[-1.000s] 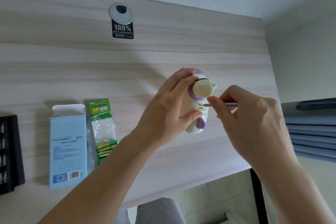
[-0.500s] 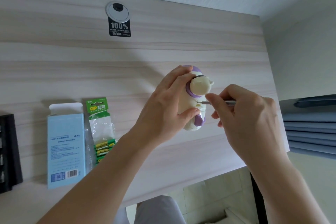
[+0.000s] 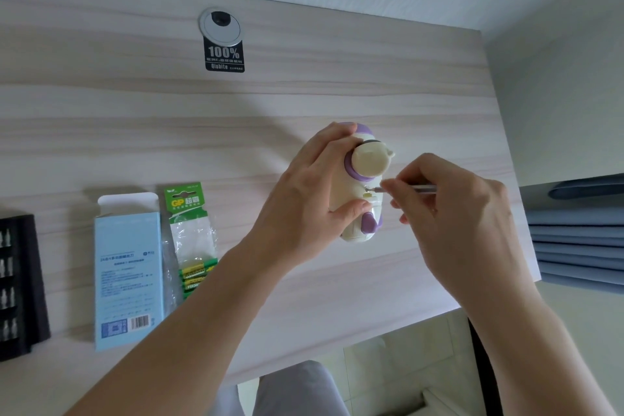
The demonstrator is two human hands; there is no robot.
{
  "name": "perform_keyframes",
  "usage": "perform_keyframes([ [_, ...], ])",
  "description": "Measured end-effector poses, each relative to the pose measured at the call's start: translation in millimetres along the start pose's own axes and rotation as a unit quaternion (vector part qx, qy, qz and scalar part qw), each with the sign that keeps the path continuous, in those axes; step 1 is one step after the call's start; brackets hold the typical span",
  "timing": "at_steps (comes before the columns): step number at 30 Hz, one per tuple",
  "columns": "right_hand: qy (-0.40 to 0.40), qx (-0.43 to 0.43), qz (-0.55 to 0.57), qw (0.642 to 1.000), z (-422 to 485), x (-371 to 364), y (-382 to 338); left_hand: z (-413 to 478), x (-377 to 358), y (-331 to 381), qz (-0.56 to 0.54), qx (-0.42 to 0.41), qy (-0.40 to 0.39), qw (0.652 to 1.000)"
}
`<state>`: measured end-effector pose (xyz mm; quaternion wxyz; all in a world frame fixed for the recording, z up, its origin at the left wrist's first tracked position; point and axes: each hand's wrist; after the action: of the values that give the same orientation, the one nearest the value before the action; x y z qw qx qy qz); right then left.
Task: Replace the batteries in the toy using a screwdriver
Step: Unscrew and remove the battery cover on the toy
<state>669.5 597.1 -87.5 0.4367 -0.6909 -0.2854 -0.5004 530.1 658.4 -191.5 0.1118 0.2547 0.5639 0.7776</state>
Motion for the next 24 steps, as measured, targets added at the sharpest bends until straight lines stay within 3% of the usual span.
perform_keyframes([
  [4,-0.021,0.028,0.004,0.999,0.1,2.2,-2.6,0.3,0.2,0.5,0.003,-0.007,0.000,1.000],
  [9,0.005,-0.005,-0.059,0.998,1.5,4.0,-3.9,-0.1,-0.2,0.4,0.004,-0.004,0.001,1.000],
  [24,-0.014,0.008,-0.032,0.999,-2.2,5.6,-3.1,0.8,0.2,1.0,0.000,-0.015,0.002,1.000],
])
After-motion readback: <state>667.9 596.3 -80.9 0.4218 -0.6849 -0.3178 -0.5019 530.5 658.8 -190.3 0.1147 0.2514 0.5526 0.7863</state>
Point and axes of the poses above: each hand's wrist, its own z-axis towards the middle knuckle, its own x-axis out of the back of the hand, y = z × x, and after that the axes turned 8 degrees about -x, right-handed
